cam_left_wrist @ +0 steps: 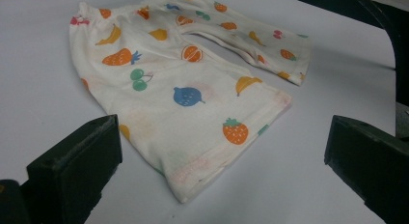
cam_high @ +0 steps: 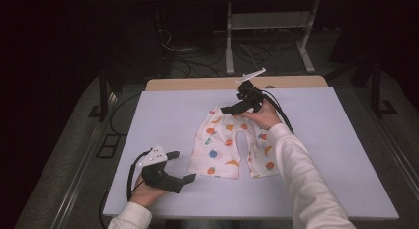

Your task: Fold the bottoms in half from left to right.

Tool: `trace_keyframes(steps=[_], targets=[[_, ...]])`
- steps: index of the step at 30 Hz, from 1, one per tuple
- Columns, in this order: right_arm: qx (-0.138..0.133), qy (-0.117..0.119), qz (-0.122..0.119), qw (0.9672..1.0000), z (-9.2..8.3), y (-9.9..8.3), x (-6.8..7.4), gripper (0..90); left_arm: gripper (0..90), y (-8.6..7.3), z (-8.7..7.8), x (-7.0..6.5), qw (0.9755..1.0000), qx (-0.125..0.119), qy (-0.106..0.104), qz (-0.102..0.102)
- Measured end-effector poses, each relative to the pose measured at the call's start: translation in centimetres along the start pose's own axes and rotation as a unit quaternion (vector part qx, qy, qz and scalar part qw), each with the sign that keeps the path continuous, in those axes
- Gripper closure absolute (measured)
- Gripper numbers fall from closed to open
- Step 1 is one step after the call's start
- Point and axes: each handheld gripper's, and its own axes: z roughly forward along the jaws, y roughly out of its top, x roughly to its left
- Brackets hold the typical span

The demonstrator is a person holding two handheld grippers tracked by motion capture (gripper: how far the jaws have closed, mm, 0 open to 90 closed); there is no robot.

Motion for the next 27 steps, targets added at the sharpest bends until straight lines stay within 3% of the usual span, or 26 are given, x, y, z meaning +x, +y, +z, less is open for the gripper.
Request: trace_keyframes(steps=[15,27], targets=[[0.001,0.0,-0.002,1.0,2.2,2.5,-0.6,0.0,0.0,-0.1,0.3,0.0,1.0,0.005,-0.004,0.0],[0.002,0.011,0.003,0.9999,4.6,3.1,-0.8,0.0,0.0,0.0,0.2,0.1,1.0,0.003,-0.005,0.0]])
